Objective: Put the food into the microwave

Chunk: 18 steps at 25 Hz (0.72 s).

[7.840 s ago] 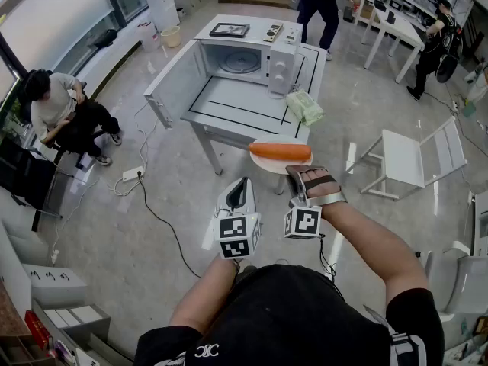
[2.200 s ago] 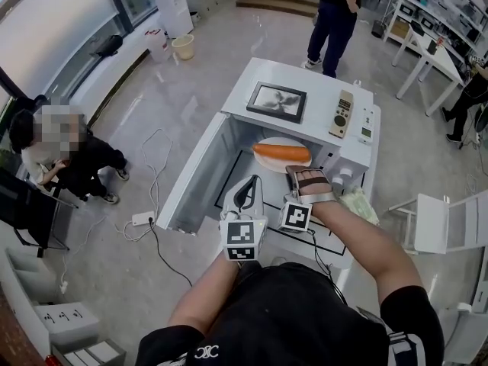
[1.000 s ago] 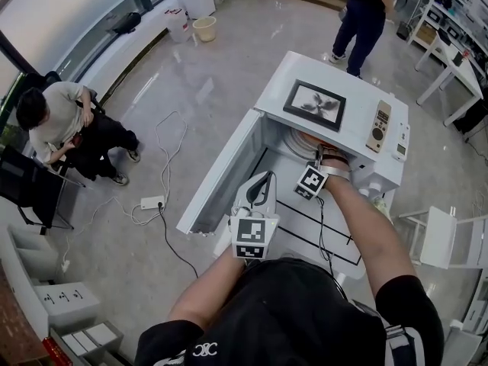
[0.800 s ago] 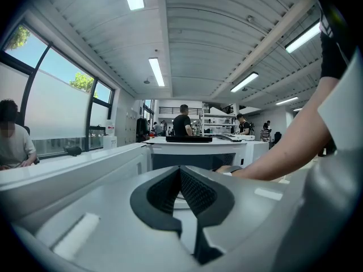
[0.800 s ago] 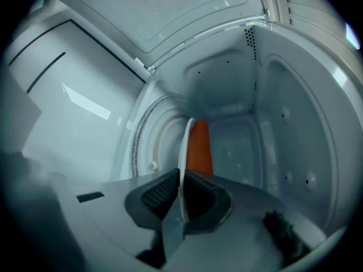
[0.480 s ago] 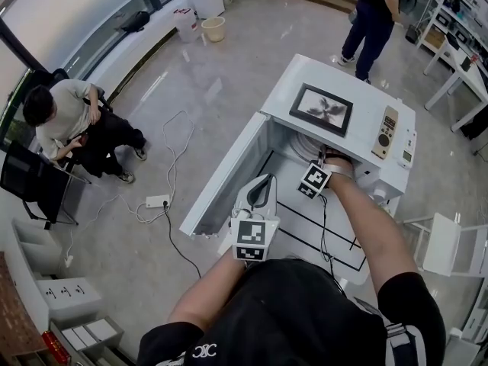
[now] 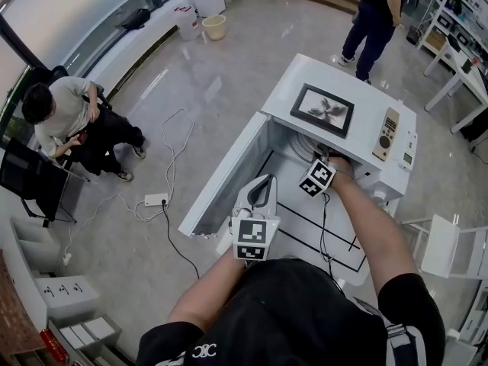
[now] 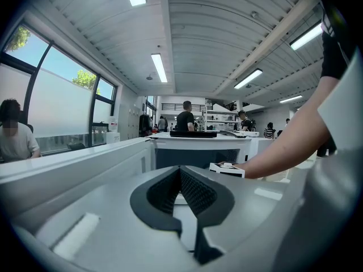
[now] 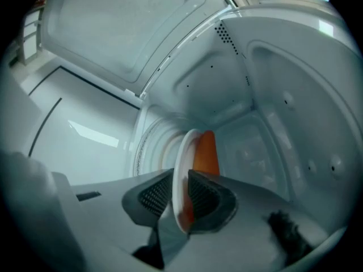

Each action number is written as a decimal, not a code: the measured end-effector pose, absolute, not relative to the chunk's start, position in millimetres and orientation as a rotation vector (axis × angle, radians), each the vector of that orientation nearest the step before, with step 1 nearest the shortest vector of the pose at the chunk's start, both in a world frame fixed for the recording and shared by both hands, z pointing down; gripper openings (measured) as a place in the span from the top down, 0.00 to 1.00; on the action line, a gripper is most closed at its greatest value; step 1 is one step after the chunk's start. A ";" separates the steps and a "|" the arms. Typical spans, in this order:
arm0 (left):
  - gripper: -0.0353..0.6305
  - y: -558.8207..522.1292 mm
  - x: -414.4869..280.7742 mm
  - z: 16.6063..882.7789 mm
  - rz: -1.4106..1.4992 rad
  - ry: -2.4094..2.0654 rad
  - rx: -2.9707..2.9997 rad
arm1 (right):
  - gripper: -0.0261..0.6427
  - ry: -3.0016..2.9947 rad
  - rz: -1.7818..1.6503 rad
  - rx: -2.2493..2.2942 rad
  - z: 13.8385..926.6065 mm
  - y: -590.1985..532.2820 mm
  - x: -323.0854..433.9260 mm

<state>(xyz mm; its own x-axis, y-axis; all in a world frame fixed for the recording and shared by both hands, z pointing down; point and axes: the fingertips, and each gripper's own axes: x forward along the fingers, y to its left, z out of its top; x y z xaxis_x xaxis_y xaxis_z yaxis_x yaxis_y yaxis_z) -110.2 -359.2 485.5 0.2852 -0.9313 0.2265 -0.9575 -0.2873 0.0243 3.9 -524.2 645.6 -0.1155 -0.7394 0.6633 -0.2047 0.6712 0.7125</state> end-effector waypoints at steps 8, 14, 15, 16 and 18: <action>0.93 -359.2 -109.0 489.2 0.269 -1.758 2.384 | 0.78 -1.837 -0.360 0.794 643.4 -516.3 -6.8; 0.93 -360.0 -106.8 492.3 0.282 -1.747 2.383 | 0.77 -1.999 -0.224 0.879 626.0 -517.6 -14.4; 0.93 -360.2 -106.4 492.3 0.282 -1.746 2.384 | 0.77 -2.016 -0.229 0.891 622.3 -517.8 -15.3; 0.93 -360.4 -106.2 492.2 0.282 -1.745 2.384 | 0.77 -2.032 -0.235 0.904 618.2 -517.9 -16.1; 0.93 -360.8 -106.1 491.8 0.281 -1.745 2.384 | 0.77 -2.058 -0.241 0.929 609.6 -516.6 -17.4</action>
